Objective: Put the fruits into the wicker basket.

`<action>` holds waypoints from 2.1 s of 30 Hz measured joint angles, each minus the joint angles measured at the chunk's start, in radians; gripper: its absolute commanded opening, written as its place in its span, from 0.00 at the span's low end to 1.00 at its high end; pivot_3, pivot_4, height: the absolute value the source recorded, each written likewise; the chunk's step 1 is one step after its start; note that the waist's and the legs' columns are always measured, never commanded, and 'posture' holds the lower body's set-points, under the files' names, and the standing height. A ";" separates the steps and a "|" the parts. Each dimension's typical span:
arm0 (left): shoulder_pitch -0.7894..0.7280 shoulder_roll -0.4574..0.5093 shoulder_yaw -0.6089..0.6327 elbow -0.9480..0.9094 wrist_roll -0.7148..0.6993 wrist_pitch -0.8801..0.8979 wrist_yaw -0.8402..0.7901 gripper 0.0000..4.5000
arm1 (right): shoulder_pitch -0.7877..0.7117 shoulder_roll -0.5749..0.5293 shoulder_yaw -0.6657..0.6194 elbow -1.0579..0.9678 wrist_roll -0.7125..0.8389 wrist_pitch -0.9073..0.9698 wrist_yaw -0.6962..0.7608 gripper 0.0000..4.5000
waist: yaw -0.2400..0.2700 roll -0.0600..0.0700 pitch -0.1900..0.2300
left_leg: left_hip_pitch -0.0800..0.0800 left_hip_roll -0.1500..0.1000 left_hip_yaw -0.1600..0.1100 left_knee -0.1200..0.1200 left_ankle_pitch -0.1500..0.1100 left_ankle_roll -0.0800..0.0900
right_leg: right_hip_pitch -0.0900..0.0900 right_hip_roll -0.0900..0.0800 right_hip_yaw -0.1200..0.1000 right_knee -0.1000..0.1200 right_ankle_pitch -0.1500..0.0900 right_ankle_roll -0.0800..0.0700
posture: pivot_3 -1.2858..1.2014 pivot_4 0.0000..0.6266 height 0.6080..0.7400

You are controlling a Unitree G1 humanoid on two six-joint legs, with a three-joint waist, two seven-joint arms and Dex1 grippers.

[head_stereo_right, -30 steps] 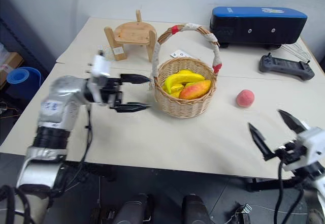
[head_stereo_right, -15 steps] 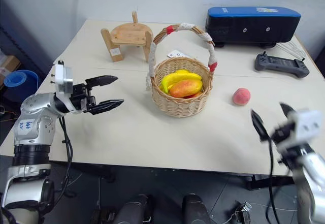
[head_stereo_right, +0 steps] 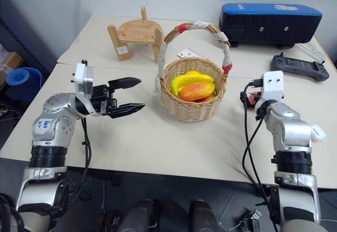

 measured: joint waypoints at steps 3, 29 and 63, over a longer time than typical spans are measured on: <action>0.000 -0.015 -0.007 0.000 0.000 -0.002 0.003 1.00 | -0.008 0.002 -0.006 0.053 -0.012 -0.044 0.017 0.91 | -0.004 0.000 0.000 | 0.001 0.000 0.000 0.000 0.000 0.001 | 0.001 0.000 0.002 0.000 0.001 0.001 | 0.52 0.24 1.00; 0.014 -0.009 -0.013 -0.029 -0.001 0.030 0.011 1.00 | 0.141 -0.090 -0.109 -0.389 0.201 0.034 0.299 0.36 | -0.020 0.001 0.001 | 0.001 0.001 0.000 -0.001 0.000 0.000 | 0.000 0.000 0.003 0.000 0.001 0.001 | 0.52 0.24 1.00; 0.115 0.047 0.052 -0.105 -0.038 0.074 0.084 1.00 | 0.199 -0.088 -0.017 -0.511 0.287 -0.180 0.542 0.99 | -0.002 0.001 0.001 | -0.001 -0.002 0.001 0.000 -0.004 0.004 | 0.002 -0.011 -0.024 -0.006 0.002 0.003 | 0.52 0.24 1.00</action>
